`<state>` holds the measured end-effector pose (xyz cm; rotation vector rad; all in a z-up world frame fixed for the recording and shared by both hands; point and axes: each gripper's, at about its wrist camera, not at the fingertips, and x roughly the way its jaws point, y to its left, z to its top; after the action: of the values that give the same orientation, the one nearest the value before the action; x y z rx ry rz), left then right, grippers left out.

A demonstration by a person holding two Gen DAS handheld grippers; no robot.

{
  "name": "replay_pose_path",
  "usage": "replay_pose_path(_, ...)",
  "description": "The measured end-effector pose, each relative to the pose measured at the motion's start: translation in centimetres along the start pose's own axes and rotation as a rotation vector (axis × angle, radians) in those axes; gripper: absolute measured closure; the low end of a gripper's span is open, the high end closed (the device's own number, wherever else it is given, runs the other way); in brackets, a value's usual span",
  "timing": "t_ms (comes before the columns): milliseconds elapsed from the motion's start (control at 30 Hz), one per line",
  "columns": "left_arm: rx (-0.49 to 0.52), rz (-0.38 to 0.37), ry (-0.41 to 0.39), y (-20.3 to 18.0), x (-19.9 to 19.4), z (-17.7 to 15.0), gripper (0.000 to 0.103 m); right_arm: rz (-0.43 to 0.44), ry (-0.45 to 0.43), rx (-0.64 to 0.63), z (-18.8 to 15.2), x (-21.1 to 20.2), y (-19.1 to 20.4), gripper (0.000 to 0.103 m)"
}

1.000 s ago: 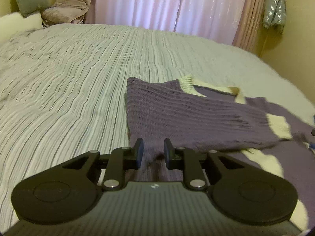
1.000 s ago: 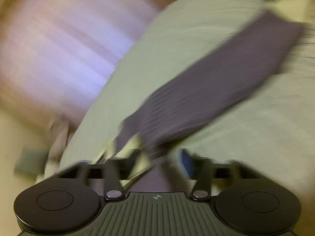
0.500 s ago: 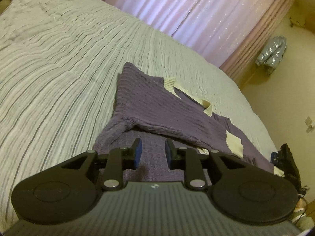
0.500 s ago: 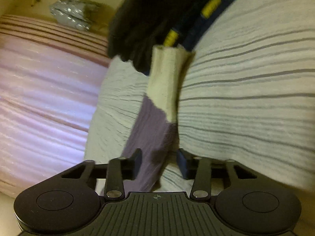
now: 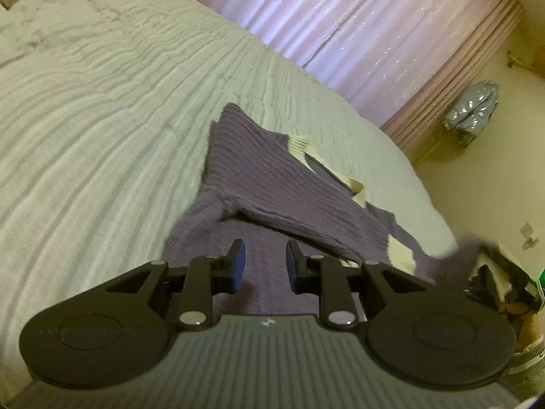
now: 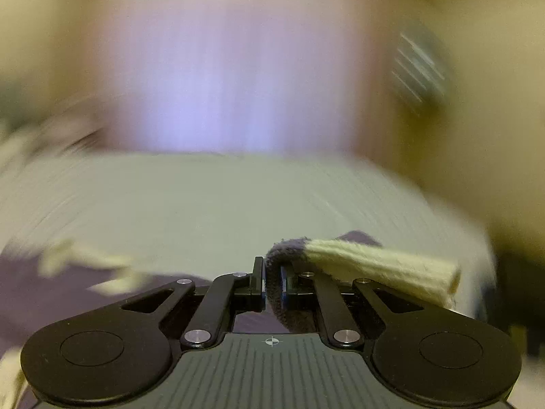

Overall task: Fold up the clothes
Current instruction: 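Grasp the other cream cuff with the right gripper and lift it, then lay the sleeve across the body with the right gripper and release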

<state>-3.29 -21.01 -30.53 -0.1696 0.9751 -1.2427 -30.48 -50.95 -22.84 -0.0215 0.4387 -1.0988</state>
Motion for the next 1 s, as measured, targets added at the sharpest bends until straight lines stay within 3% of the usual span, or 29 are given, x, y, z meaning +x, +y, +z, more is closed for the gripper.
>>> replay_pose_path(67, -0.019, -0.002, 0.005, 0.1, 0.0, -0.5, 0.083, 0.156, -0.022, -0.251, 0.5, -1.4, 8.8, 0.095)
replay_pose_path(100, -0.029, 0.003, 0.010, 0.3, 0.0, -0.7, 0.083, 0.194, 0.005, -0.323, -0.6, -1.8, 11.4, 0.094)
replay_pose_path(167, -0.046, 0.016, 0.021, 0.8, -0.4, -1.1, 0.082, 0.271, 0.060, -0.468, -2.9, -2.6, 16.5, 0.049)
replay_pose_path(200, -0.050, 0.022, 0.028, 1.1, -0.6, -1.2, 0.081, 0.310, 0.087, -0.540, -4.0, -3.0, 19.0, 0.017)
replay_pose_path(233, -0.052, 0.023, 0.035, 1.3, -0.7, -1.4, 0.080, 0.322, 0.079, -0.583, -5.3, -3.5, 19.8, 0.017)
replay_pose_path(300, -0.047, 0.019, 0.050, 1.5, -0.8, -1.7, 0.079, 0.302, 0.105, -0.557, -7.1, -4.8, 19.7, 0.017)
replay_pose_path(400, -0.070, -0.014, 0.049, 1.3, -0.2, -1.8, 0.073, 0.293, 0.203, -0.338, -7.0, -4.4, 15.6, 0.017)
replay_pose_path(467, -0.136, -0.057, 0.043, 1.2, 0.7, -1.5, 0.061, 0.223, 0.231, -0.242, -7.4, -4.7, 12.7, 0.017)
replay_pose_path(600, -0.222, -0.017, 0.025, 1.4, 3.5, -0.5, 0.058, 0.072, 0.284, -0.114, -9.0, -4.7, 7.6, 0.017)
replay_pose_path(733, -0.189, 0.053, 0.024, 0.7, 5.7, 0.3, 0.060, 0.045, 0.245, -0.165, -9.4, -4.6, 6.1, 0.018)
replay_pose_path(767, -0.168, 0.064, 0.026, 0.5, 6.1, 0.4, 0.069, 0.046, 0.231, -0.193, -9.2, -3.9, 6.3, 0.020)
replay_pose_path(800, -0.147, 0.074, 0.032, 0.3, 6.5, 0.5, 0.077, 0.048, 0.217, -0.222, -9.0, -3.3, 6.4, 0.026)
replay_pose_path(833, -0.126, 0.085, 0.036, 0.1, 6.8, 0.6, 0.094, 0.049, 0.203, -0.250, -8.7, -2.7, 6.5, 0.033)
replay_pose_path(900, -0.078, 0.099, 0.038, -0.4, 7.3, 0.9, 0.099, 0.045, 0.207, -0.321, -8.7, -0.6, 7.0, 0.043)
replay_pose_path(967, 0.026, 0.075, -0.005, -1.7, 6.5, 2.1, 0.101, 0.026, 0.224, -0.399, -9.1, 2.2, 7.4, 0.072)
replay_pose_path(1000, 0.092, 0.057, -0.039, -2.7, 5.8, 2.9, 0.101, 0.021, 0.237, -0.411, -9.2, 3.4, 7.4, 0.092)
